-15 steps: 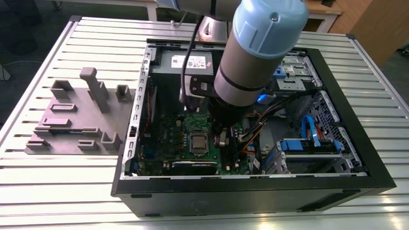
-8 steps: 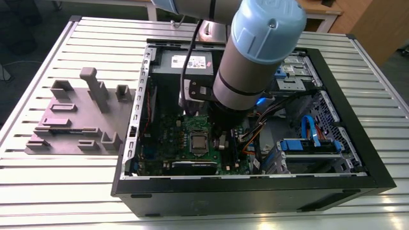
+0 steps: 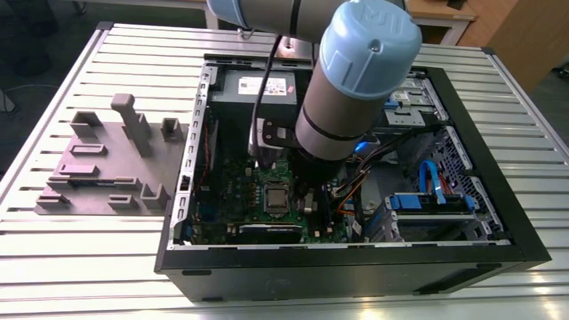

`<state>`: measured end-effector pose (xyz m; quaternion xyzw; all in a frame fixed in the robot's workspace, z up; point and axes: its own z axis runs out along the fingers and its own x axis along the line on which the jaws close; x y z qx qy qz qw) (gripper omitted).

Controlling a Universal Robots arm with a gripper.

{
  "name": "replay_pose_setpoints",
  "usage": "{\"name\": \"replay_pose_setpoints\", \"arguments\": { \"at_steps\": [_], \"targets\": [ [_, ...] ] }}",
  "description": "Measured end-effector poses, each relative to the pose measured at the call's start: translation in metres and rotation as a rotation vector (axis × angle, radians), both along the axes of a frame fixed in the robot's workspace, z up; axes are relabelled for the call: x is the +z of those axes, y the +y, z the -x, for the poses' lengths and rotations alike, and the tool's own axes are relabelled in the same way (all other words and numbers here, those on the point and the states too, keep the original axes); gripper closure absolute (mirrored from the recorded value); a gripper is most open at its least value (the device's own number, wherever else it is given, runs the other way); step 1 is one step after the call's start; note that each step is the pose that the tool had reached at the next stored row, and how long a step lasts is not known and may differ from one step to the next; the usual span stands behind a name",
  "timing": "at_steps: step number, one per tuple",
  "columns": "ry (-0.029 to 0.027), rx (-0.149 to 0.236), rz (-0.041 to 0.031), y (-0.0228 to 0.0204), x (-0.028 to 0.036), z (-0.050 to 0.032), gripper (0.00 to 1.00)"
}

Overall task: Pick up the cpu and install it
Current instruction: 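Install the first cpu locking lever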

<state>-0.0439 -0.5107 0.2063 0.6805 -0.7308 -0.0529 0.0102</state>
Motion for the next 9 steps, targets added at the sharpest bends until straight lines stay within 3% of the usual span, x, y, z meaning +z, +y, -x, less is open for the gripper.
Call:
{"name": "replay_pose_setpoints", "arguments": {
  "at_steps": [9],
  "targets": [
    [-0.0001,0.028,-0.0003,-0.0035,-0.0114,0.0014,0.9]
  ]
}}
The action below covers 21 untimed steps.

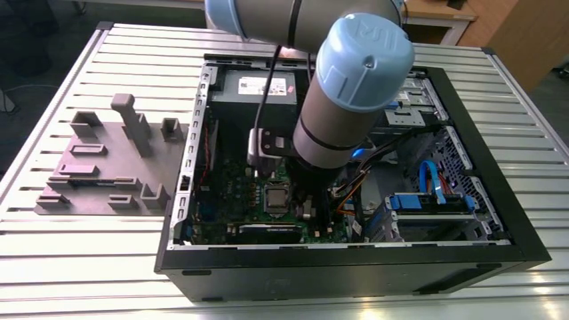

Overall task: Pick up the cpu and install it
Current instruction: 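Install the first cpu locking lever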

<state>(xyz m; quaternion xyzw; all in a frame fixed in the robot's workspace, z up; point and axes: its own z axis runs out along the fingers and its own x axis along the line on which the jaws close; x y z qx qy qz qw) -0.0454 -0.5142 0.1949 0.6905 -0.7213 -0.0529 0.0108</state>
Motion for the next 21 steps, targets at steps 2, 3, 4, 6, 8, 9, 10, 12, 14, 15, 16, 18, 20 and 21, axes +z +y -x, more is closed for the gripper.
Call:
{"name": "replay_pose_setpoints", "arguments": {
  "at_steps": [2,3,4,6,8,9,10,12,14,15,16,18,20,21],
  "targets": [
    [0.0001,0.008,0.0002,-0.0006,-0.0018,0.0002,0.9],
    [0.0,0.011,0.0002,-0.0008,-0.0027,0.0003,0.9],
    [0.0001,0.014,0.0006,-0.0009,-0.0034,0.0003,0.9],
    [0.0002,0.016,0.0016,-0.0012,-0.0045,0.0004,0.9],
    [0.0001,0.018,0.0014,-0.0016,-0.005,0.0005,0.9],
    [0.0001,0.018,0.0012,-0.0018,-0.0052,0.0005,0.9],
    [0.0002,0.018,0.0013,-0.002,-0.0052,0.0005,0.9],
    [0.0001,0.018,0.0013,-0.0022,-0.0052,0.0001,0.9],
    [0.0001,0.018,0.0011,-0.0023,-0.0053,-0.001,0.9],
    [0.0001,0.018,0.001,-0.0023,-0.0054,-0.0016,0.9],
    [0.0001,0.018,0.001,-0.0023,-0.0054,-0.0023,0.9],
    [0.0,0.018,0.0011,-0.0024,-0.0053,-0.0028,0.9],
    [0.0,0.018,0.0011,-0.0024,-0.0054,-0.003,0.9],
    [0.0001,0.018,0.001,-0.0024,-0.0054,-0.0031,0.9]
  ]
}}
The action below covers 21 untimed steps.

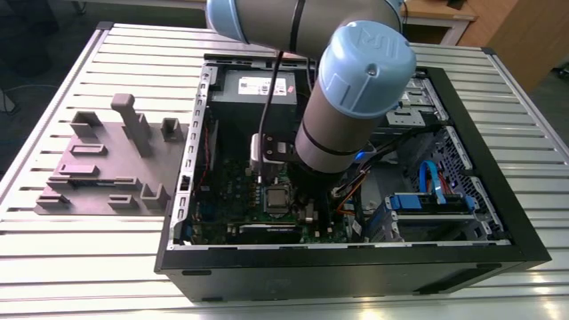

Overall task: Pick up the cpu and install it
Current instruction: 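Install the first cpu locking lever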

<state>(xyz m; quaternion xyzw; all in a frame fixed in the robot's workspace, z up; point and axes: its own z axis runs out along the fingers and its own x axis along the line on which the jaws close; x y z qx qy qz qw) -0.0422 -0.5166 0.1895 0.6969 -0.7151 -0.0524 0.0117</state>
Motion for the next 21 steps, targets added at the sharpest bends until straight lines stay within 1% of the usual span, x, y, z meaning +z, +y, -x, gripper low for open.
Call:
{"name": "replay_pose_setpoints", "arguments": {
  "at_steps": [8,11,17,19,21],
  "targets": [
    [0.0,0.0,-0.0007,0.0,-0.0007,-0.0028,0.9],
    [-0.0004,0.0,-0.0014,0.0001,-0.0019,-0.0036,0.9],
    [0.0,0.0,-0.0014,0.0,-0.003,-0.0039,0.9],
    [-0.0001,0.0,-0.0028,0.0,-0.0023,-0.0039,0.9],
    [-0.0006,0.0,-0.0046,0.0002,0.0005,-0.0039,0.9]
  ]
}}
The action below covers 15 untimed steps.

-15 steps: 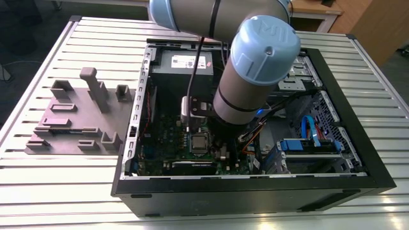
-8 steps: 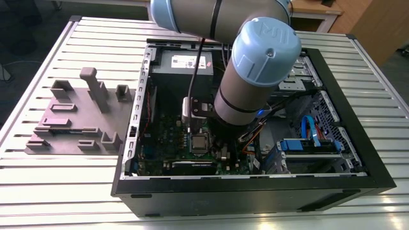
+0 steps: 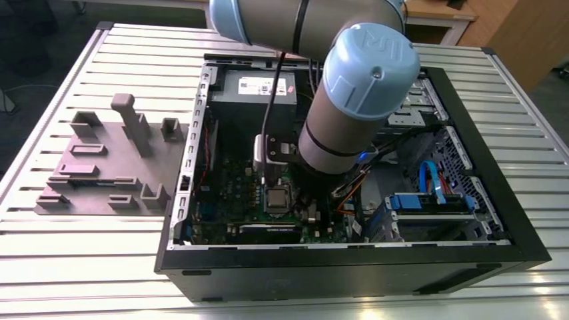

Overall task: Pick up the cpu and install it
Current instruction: 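Install the first cpu locking lever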

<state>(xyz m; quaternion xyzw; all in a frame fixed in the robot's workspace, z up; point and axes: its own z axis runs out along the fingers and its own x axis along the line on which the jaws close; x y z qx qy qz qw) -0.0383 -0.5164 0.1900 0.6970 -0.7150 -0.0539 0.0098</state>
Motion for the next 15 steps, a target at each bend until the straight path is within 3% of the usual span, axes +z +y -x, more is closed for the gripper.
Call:
{"name": "replay_pose_setpoints", "arguments": {
  "at_steps": [8,15],
  "targets": [
    [0.0006,0.0,-0.0015,-0.0002,0.0234,0.0001,0.9],
    [0.0006,0.0,-0.0014,-0.0002,0.025,-0.0003,0.9]
  ]
}}
